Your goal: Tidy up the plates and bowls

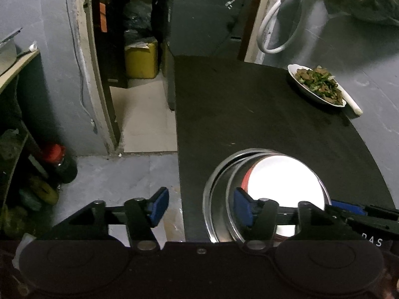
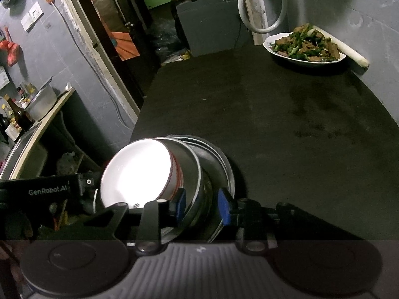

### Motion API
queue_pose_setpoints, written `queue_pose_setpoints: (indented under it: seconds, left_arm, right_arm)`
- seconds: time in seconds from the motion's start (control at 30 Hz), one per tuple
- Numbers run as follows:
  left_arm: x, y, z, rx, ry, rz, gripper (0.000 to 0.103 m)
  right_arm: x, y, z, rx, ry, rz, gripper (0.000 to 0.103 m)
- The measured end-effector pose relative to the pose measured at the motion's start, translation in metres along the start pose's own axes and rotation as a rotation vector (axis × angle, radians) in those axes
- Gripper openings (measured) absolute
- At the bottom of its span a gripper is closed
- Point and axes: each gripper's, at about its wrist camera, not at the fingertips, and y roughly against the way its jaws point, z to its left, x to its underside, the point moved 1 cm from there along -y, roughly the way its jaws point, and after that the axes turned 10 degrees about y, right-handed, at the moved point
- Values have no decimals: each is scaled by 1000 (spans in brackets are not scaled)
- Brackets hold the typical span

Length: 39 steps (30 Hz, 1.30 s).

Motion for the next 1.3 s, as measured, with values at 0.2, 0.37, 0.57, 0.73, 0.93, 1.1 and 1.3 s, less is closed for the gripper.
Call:
queue_pose_setpoints:
  seconds: [0.2, 0.37, 0.57, 0.73, 0.93, 1.1, 1.3]
  left_arm:
    - [0, 4, 4, 9, -11, -15, 72]
    - [1, 5, 7, 31, -28, -14, 72]
    - [-3, 4, 13, 67, -44, -13, 77]
    - [-6, 6, 21, 110, -61, -19, 87]
    - [-9, 11, 27, 174, -106, -22, 92]
    - [-12, 21, 36, 213, -126, -36, 97]
    - [-15, 38, 48, 254, -157, -60, 102]
  right_arm:
    - [2, 2, 1, 13, -3, -8, 34]
    - [3, 4, 5, 33, -6, -11, 34]
    - [4, 6, 13, 116, -11, -9, 70]
    - [13, 17, 8, 194, -121, -36, 92]
    - [19, 33, 26, 293, -151, -99, 103]
    - [23, 52, 44, 363, -171, -158, 103]
    - [29, 71, 67, 426, -188, -221, 103]
